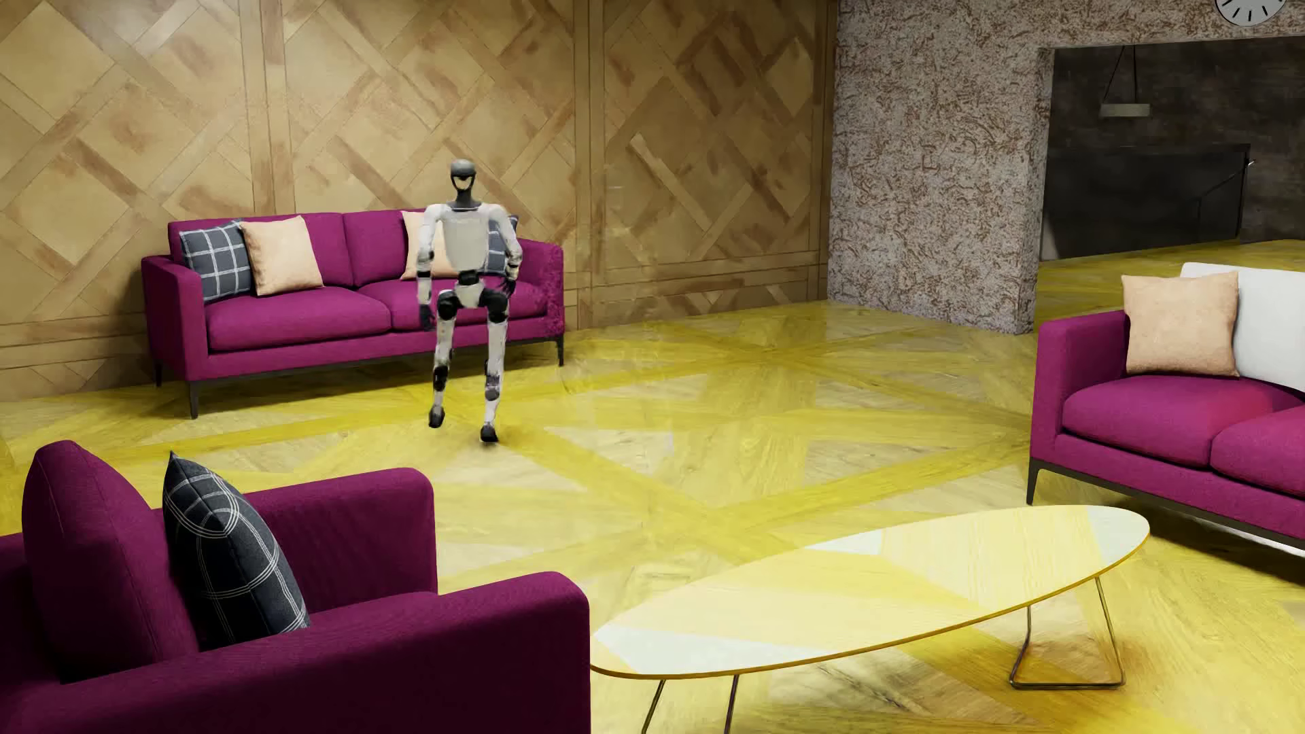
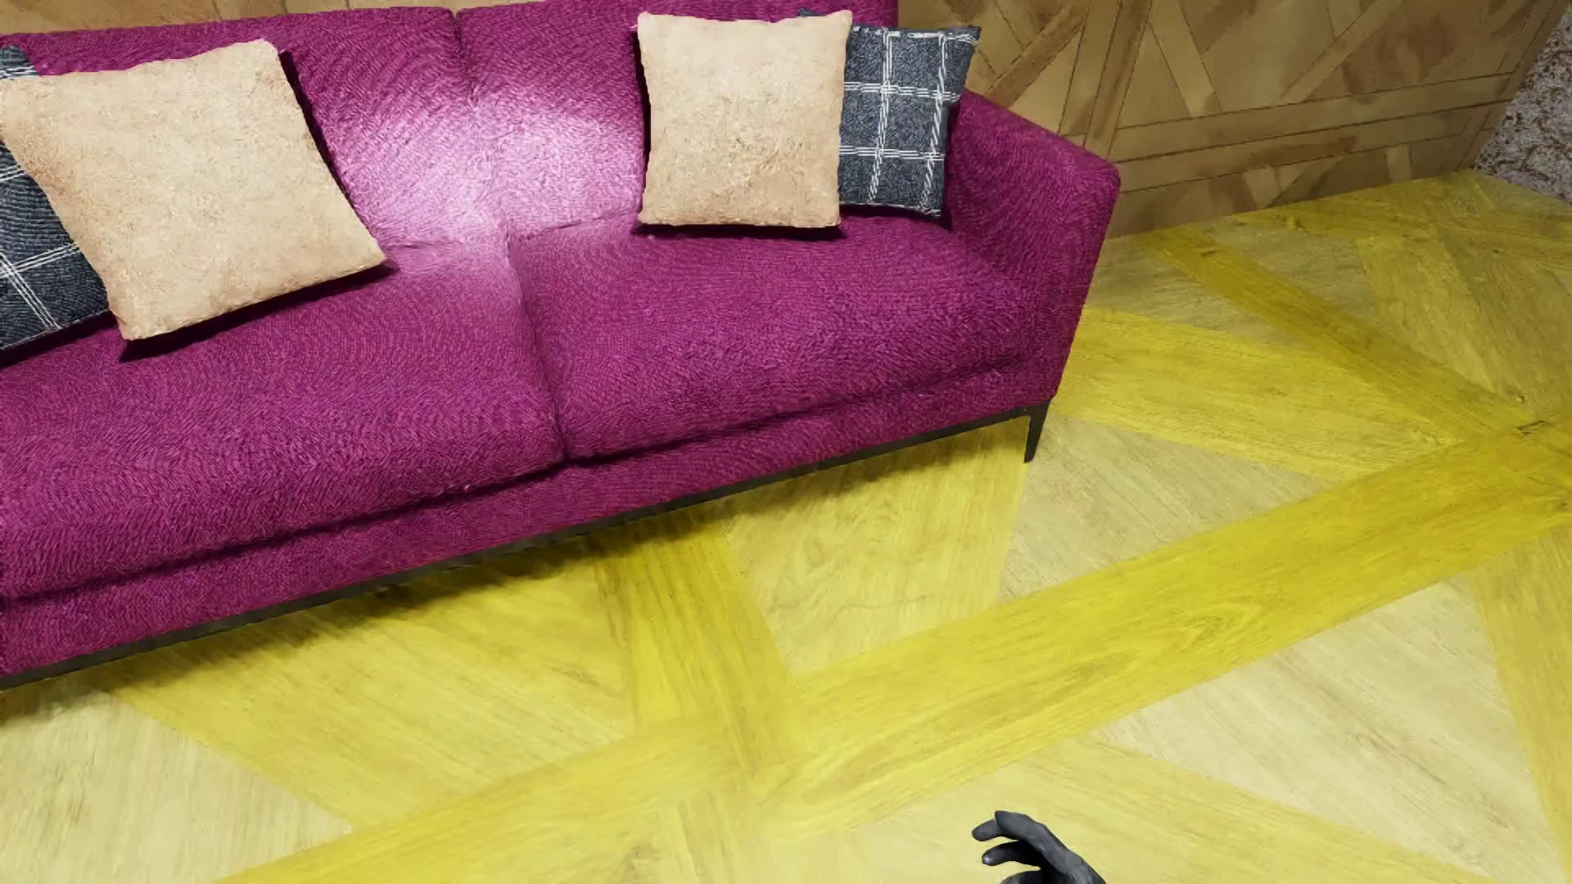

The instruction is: Walk to the coffeetable

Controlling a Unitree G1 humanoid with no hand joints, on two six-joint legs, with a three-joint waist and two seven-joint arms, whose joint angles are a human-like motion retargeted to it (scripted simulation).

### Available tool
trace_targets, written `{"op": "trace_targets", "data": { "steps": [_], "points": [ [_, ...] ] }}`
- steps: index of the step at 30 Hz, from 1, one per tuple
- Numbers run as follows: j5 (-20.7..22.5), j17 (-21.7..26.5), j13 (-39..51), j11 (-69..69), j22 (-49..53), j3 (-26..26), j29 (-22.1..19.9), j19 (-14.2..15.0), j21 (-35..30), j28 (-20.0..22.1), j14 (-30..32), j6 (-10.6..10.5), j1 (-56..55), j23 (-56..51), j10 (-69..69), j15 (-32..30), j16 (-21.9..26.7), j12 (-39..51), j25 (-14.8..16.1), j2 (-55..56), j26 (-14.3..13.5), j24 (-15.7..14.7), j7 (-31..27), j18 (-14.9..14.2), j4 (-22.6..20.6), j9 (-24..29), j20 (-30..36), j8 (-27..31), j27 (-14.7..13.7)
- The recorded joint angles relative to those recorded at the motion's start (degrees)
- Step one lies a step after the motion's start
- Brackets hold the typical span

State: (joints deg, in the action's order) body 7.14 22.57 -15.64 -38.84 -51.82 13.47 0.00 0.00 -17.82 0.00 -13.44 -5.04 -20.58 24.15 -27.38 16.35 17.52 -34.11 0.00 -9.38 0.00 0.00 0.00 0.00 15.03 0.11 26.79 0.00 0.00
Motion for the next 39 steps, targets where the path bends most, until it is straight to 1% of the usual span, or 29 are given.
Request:
{"op": "trace_targets", "data": {
  "steps": [1, 2, 3, 4, 5, 6, 7, 8, 9, 10, 11, 12, 13, 14, 15, 16, 17, 20, 22, 23, 26, 28, 31, 32, 34, 36, 37, 38, 39],
  "points": [
    [-2.8, -0.1, -0.8, -1.2, 0.6, 1.7, 0.0, 0.0, 0.7, 0.0, 2.8, 0.0, 0.7, 0.0, -2.1, 0.2, 0.2, -0.8, 0.0, -2.5, 0.0, 0.0, 0.0, 0.0, 0.0, 0.2, 1.3, 0.0, 0.0],
    [-4.5, -0.2, -1.6, -2.1, -0.1, 2.5, 0.0, 0.0, -0.2, 0.0, 10.5, -0.5, -2.2, 1.0, -7.6, -0.6, 0.2, -0.7, 0.0, -3.0, 0.0, 0.0, 0.0, 0.0, 0.6, -1.3, 3.0, 0.0, 0.0],
    [-8.3, -2.0, -3.9, -4.5, -1.3, 2.4, 0.0, 0.0, 3.4, 0.0, 15.8, 0.4, -3.1, 2.2, -13.0, -2.6, -0.7, -0.3, 0.0, -2.9, 0.0, 0.0, 0.0, 0.0, -0.5, -1.8, 3.8, 0.0, 0.0],
    [-9.4, -3.3, -3.0, -8.2, -4.3, 1.6, 0.0, 0.0, 1.6, 0.0, 15.2, 1.1, -3.3, 8.5, -18.6, -5.4, -0.3, 2.1, 0.0, -2.8, 0.0, 0.0, 0.0, 0.0, -0.2, -1.0, 4.4, 0.0, 0.0],
    [-10.0, -4.1, -2.1, -11.2, -5.0, 1.0, 0.0, 0.0, -0.6, 0.0, 12.5, 0.9, -3.1, 14.6, -20.3, -10.0, 0.0, 4.2, 0.0, -1.8, 0.0, 0.0, 0.0, 0.0, -1.3, -0.2, 3.4, 0.0, 0.0],
    [-10.9, -3.9, -1.6, -15.1, -4.4, 1.4, 0.0, 0.0, -4.3, 0.0, 8.8, 0.9, -1.8, 19.7, -21.2, -16.3, -0.2, 6.0, 0.0, 1.3, 0.0, 0.0, 0.0, 0.0, -2.1, 0.2, 2.8, 0.0, 0.0],
    [-11.8, -3.6, -0.8, -15.7, -1.9, 1.0, 0.0, 0.0, -8.2, 0.0, 6.5, 1.2, 0.9, 23.6, -20.8, -23.3, 0.7, 7.6, 0.0, 3.8, 0.0, 0.0, 0.0, 0.0, -2.0, 1.0, 2.6, 0.0, 0.0],
    [-11.8, -3.5, -1.1, -14.2, 0.8, -0.2, 0.0, 0.0, -9.8, 0.0, 5.3, 1.1, 3.3, 26.2, -19.9, -26.7, 1.5, 9.0, 0.0, 5.7, 0.0, 0.0, 0.0, 0.0, -1.6, 1.7, 1.2, 0.0, 0.0],
    [-11.3, -3.1, -2.2, -11.7, 3.8, -2.5, 0.0, 0.0, -10.5, 0.0, 4.1, 0.7, 4.9, 27.8, -19.0, -29.4, 2.6, 9.9, 0.0, 6.8, 0.0, 0.0, 0.0, 0.0, -1.4, 2.2, 0.1, 0.0, 0.0],
    [-11.0, -2.5, -4.0, -11.3, 7.1, -3.7, 0.0, 0.0, -9.9, 0.0, 3.1, 0.7, 5.8, 28.3, -18.1, -36.8, 3.9, 10.8, 0.0, 9.2, 0.0, 0.0, 0.0, 0.0, -1.5, 2.3, -2.0, 0.0, 0.0],
    [-11.7, -1.6, -5.7, -11.5, 9.2, -4.0, 0.0, 0.0, -8.8, 0.0, 1.9, 1.1, 7.5, 27.6, -17.5, -45.5, 4.8, 11.4, 0.0, 11.3, 0.0, 0.0, 0.0, 0.0, -2.0, 2.2, -5.3, 0.0, 0.0],
    [-12.3, -0.9, -6.7, -10.7, 10.5, -3.8, 0.0, 0.0, -8.3, 0.0, 0.8, 1.7, 9.0, 27.5, -16.8, -46.3, 5.8, 11.5, 0.0, 12.7, 0.0, 0.0, 0.0, 0.0, -2.4, 1.7, -8.3, 0.0, 0.0],
    [-12.6, 0.0, -7.3, -9.2, 10.9, -4.4, 0.0, 0.0, -8.2, 0.0, 0.1, 2.0, 10.5, 26.7, -16.5, -46.3, 6.0, 11.8, 0.0, 12.6, 0.0, 0.0, 0.0, 0.0, -2.7, 2.0, -13.5, 0.0, 0.0],
    [-13.0, 0.1, -8.0, -7.7, 10.8, -5.1, 0.0, 0.0, -6.0, 0.0, -0.7, 2.3, 11.4, 27.1, -16.6, -46.3, 6.1, 11.6, 0.0, 12.2, 0.0, 0.0, 0.0, 0.0, -2.8, 1.5, -17.6, 0.0, 0.0],
    [-13.2, 2.0, -8.4, -5.6, 10.6, -6.0, 0.0, 0.0, -9.2, 0.0, -1.2, 2.9, 12.3, 23.9, -16.7, -46.3, 6.7, 11.7, 0.0, 11.4, 0.0, 0.0, 0.0, 0.0, -2.7, 1.7, -20.9, 0.0, 0.0],
    [-13.8, 1.1, -8.0, -4.6, 9.6, -5.9, 0.0, 0.0, -6.3, 0.0, -2.2, 3.5, 12.7, 25.7, -16.8, -46.5, 7.1, 12.3, 0.0, 12.4, 0.0, 0.0, 0.0, 0.0, -2.7, 1.5, -24.3, 0.0, 0.0],
    [-14.0, 1.9, -7.9, -3.7, 8.4, -5.9, 0.0, 0.0, -6.6, 0.0, -2.9, 3.5, 13.5, 25.7, -17.2, -46.6, 7.5, 12.8, 0.0, 12.9, 0.0, 0.0, 0.0, 0.0, -2.6, 1.4, -24.6, 0.0, 0.0],
    [-14.2, 2.6, -6.7, -2.1, 6.7, -7.7, 0.0, 0.0, -4.4, 0.0, -4.8, 3.6, 14.2, 23.7, -17.5, -41.6, 8.8, 13.2, 0.0, 15.6, 0.0, 0.0, 0.0, 0.0, -2.4, 1.6, -23.3, 0.0, 0.0],
    [-13.3, 2.3, -5.6, -0.1, 6.1, -9.6, 0.0, 0.0, -3.1, 0.0, -6.0, 3.0, 14.6, 23.4, -17.9, -37.0, 9.5, 13.6, 0.0, 15.6, 0.0, 0.0, 0.0, 0.0, -1.2, 2.1, -21.5, 0.0, 0.0],
    [-13.1, 2.2, -5.6, 0.7, 6.7, -10.6, 0.0, 0.0, -2.3, 0.0, -6.0, 2.8, 13.6, 22.6, -18.9, -35.6, 9.4, 13.6, 0.0, 16.0, 0.0, 0.0, 0.0, 0.0, -0.7, 2.3, -20.8, 0.0, 0.0],
    [-12.9, 1.9, -5.6, 1.8, 9.3, -10.9, 0.0, 0.0, -2.2, 0.0, -4.6, 3.2, 15.0, 20.7, -17.3, -30.7, 8.8, 13.0, 0.0, 19.5, 0.0, 0.0, 0.0, 0.0, -0.1, 2.7, -20.1, 0.0, 0.0],
    [-12.1, 1.4, -5.1, 1.3, 9.8, -11.5, 0.0, 0.0, -3.0, 0.0, -4.4, 2.9, 15.8, 21.4, -15.9, -29.9, 8.4, 13.8, 0.0, 22.9, 0.0, 0.0, 0.0, 0.0, 0.2, 3.3, -17.9, 0.0, 0.0],
    [-10.9, 0.6, -5.7, 1.9, 11.1, -14.5, 0.0, 0.0, -3.8, 0.0, -5.3, 2.8, 16.0, 22.4, -14.2, -29.9, 8.1, 16.4, 0.0, 25.7, 0.0, 0.0, 0.0, 0.0, 0.2, 4.7, -14.5, 0.0, 0.0],
    [-10.7, 0.3, -6.1, 2.1, 12.3, -15.0, 0.0, 0.0, -5.5, 0.0, -5.4, 3.1, 16.0, 22.8, -13.8, -28.5, 8.1, 17.2, 0.0, 26.4, 0.0, 0.0, 0.0, 0.0, 0.1, 5.1, -15.3, 0.0, 0.0],
    [-11.0, -0.6, -7.8, 2.4, 17.0, -14.5, 0.0, 0.0, -7.2, 0.0, -5.8, 3.6, 15.2, 23.3, -14.9, -25.0, 9.0, 18.9, 0.0, 28.6, 0.0, 0.0, 0.0, 0.0, 0.7, 5.6, -13.1, 0.0, 0.0],
    [-11.4, -1.2, -8.8, 2.5, 20.8, -14.8, 0.0, 0.0, -9.8, 0.0, -6.6, 3.0, 15.2, 24.1, -16.1, -20.2, 9.0, 19.5, 0.0, 29.3, 0.0, 0.0, 0.0, 0.0, 2.1, 6.1, -11.5, 0.0, 0.0],
    [-12.2, -1.6, -9.0, 1.6, 22.9, -14.9, 0.0, 0.0, -11.3, 0.0, -7.0, 3.0, 15.1, 24.6, -16.2, -18.9, 8.8, 19.3, 0.0, 31.1, 0.0, 0.0, 0.0, 0.0, 1.9, 5.8, -11.4, 0.0, 0.0],
    [-13.1, -1.9, -9.3, 0.2, 24.1, -15.2, 0.0, 0.0, -11.8, 0.0, -6.7, 2.7, 16.9, 25.0, -15.6, -19.5, 8.3, 18.6, 0.0, 32.3, 0.0, 0.0, 0.0, 0.0, 1.9, 5.8, -11.4, 0.0, 0.0],
    [-13.5, -2.3, -9.8, -1.8, 24.6, -16.0, 0.0, 0.0, -11.6, 0.0, -6.1, 2.1, 19.2, 25.1, -14.2, -23.5, 7.7, 18.0, 0.0, 33.5, 0.0, 0.0, 0.0, 0.0, 2.0, 5.8, -11.3, 0.0, 0.0]
  ]
}}
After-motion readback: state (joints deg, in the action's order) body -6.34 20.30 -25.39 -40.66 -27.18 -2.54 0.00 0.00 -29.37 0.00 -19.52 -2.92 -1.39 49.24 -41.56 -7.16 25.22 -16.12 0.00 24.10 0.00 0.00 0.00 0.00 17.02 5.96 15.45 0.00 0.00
